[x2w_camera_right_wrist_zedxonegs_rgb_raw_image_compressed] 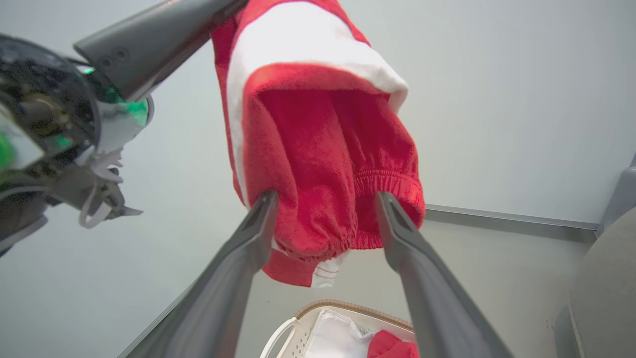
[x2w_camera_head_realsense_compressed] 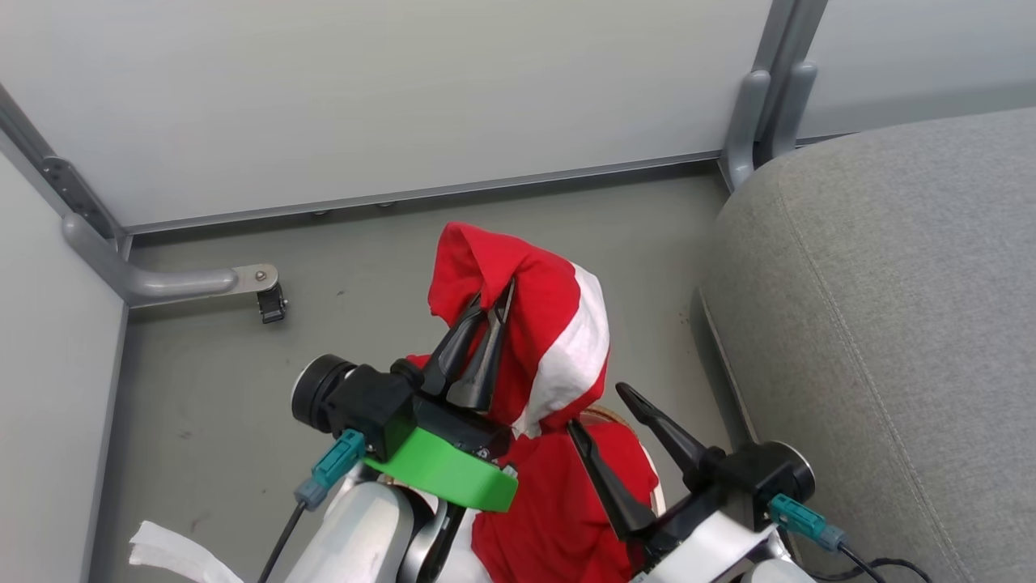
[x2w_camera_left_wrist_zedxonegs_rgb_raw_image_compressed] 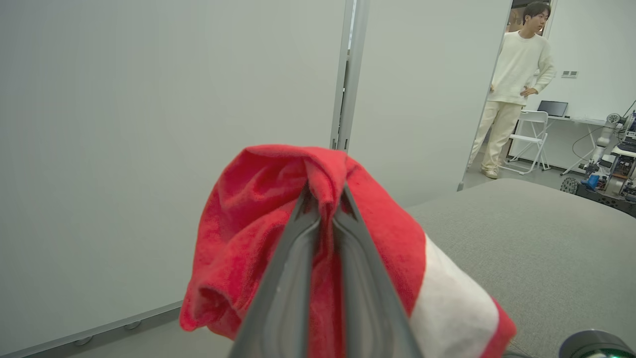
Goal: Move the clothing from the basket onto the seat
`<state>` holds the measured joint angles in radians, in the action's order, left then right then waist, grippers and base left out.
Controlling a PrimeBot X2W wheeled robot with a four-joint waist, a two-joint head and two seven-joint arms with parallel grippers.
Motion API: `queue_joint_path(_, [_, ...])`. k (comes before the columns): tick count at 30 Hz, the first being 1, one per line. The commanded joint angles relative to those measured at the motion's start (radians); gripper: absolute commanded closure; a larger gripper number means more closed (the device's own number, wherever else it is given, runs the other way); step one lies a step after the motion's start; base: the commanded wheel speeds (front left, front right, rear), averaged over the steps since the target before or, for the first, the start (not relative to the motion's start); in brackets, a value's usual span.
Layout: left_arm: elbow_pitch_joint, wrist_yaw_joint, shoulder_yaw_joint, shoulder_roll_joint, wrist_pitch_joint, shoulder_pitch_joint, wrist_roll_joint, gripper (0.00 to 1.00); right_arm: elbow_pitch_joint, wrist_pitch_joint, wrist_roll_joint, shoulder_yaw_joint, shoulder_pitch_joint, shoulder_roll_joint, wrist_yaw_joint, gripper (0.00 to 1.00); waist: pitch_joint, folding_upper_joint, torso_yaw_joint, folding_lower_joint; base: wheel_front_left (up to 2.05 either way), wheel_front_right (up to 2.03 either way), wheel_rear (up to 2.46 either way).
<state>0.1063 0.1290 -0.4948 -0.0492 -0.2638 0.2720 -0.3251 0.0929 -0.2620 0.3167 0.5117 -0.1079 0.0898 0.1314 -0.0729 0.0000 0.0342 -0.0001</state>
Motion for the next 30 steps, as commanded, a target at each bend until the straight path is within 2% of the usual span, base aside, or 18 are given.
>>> queue_joint_path(1, [0.001, 0.003, -0.004, -0.002, -0.001, 0.002, -0.012, 1.0, -0.004, -0.004, 0.008, 0.009, -0.019, 0.004, -0.001, 0.0, -0.003, 0.0, 0.01, 0.0001, 0.0, 0.0, 0.0])
queue_joint_path(12, [-0.003, 0.003, -0.044, -0.002, -0.001, 0.005, -0.019, 1.0, 0.003, -0.004, 0.027, 0.077, -0.103, -0.01, -0.001, 0.0, -0.016, 0.0, 0.064, 0.0001, 0.0, 0.0, 0.0])
queue_joint_path(20, [-0.006, 0.002, -0.084, -0.002, -0.001, -0.005, -0.036, 1.0, 0.014, -0.004, 0.013, 0.083, -0.133, -0.02, -0.001, 0.0, -0.018, 0.0, 0.081, 0.0001, 0.0, 0.0, 0.0])
queue_joint_path(21, [-0.007, 0.002, -0.088, -0.002, -0.001, -0.006, -0.039, 1.0, 0.016, -0.004, 0.01, 0.081, -0.132, -0.021, -0.001, 0.34, -0.018, 0.0, 0.081, 0.0001, 0.0, 0.0, 0.0])
queue_joint_path(22, [-0.006, 0.002, -0.093, -0.002, -0.001, -0.007, -0.04, 1.0, 0.017, -0.004, 0.009, 0.077, -0.132, -0.023, -0.001, 0.62, -0.017, 0.0, 0.081, 0.0001, 0.0, 0.0, 0.0])
queue_joint_path(23, [-0.006, 0.002, -0.096, -0.002, -0.001, -0.009, -0.041, 1.0, 0.017, -0.004, 0.007, 0.073, -0.131, -0.024, -0.001, 0.69, -0.017, 0.0, 0.081, 0.0001, 0.0, 0.0, 0.0])
queue_joint_path(24, [-0.005, 0.002, -0.098, -0.002, -0.001, -0.01, -0.04, 1.0, 0.016, -0.004, 0.007, 0.069, -0.129, -0.025, -0.001, 0.92, -0.017, 0.0, 0.08, 0.0001, 0.0, 0.0, 0.0])
queue_joint_path(25, [-0.005, 0.002, -0.099, -0.002, -0.001, -0.011, -0.04, 1.0, 0.015, -0.004, 0.007, 0.065, -0.127, -0.025, -0.001, 1.0, -0.017, 0.0, 0.079, 0.0001, 0.0, 0.0, 0.0])
queue_joint_path(27, [-0.007, -0.001, -0.098, -0.002, -0.001, -0.013, -0.04, 1.0, 0.014, -0.004, 0.005, 0.059, -0.12, -0.027, -0.001, 1.0, -0.018, 0.0, 0.073, 0.0001, 0.0, 0.0, 0.0])
queue_joint_path(28, [-0.01, -0.002, -0.097, -0.002, -0.001, -0.013, -0.039, 0.72, 0.012, -0.004, 0.004, 0.054, -0.116, -0.028, -0.001, 1.0, -0.018, 0.0, 0.069, 0.0001, 0.0, 0.0, 0.0])
queue_joint_path(30, [-0.012, -0.007, -0.089, -0.002, -0.001, -0.018, -0.039, 0.28, 0.01, -0.004, -0.002, 0.054, -0.114, -0.028, -0.001, 1.0, -0.017, 0.0, 0.054, 0.0001, 0.0, 0.0, 0.0])
